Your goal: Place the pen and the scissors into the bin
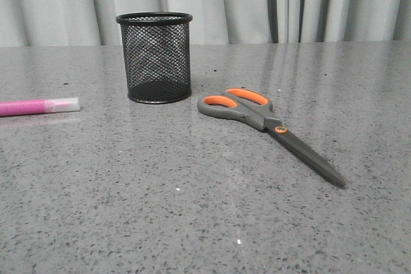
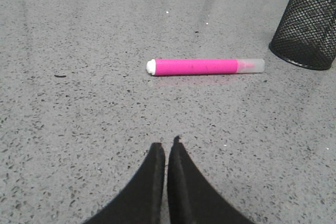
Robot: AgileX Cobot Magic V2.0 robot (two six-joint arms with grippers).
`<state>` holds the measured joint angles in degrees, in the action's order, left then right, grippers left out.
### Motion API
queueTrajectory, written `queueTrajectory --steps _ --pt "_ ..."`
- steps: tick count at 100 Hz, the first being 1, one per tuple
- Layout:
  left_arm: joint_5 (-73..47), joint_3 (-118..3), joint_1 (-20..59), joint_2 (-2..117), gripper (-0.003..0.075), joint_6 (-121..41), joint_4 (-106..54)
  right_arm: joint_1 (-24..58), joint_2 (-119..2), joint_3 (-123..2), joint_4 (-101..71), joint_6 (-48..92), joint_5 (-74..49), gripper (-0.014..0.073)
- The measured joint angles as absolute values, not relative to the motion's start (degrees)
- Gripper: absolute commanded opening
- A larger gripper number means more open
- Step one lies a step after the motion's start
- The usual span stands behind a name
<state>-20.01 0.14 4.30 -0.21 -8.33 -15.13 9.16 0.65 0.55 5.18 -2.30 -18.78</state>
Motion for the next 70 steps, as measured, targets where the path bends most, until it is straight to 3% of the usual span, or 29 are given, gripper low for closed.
queueTrajectory --steps 50,70 --pt "-20.01 0.14 4.30 -0.21 -0.0019 -8.33 -15.13 9.16 0.65 0.55 8.63 -2.30 -18.49 -0.0069" --pt "-17.32 0.14 4.30 -0.21 -0.0019 -8.43 -13.23 9.16 0.65 0.55 19.62 -2.30 -9.71 -0.0069"
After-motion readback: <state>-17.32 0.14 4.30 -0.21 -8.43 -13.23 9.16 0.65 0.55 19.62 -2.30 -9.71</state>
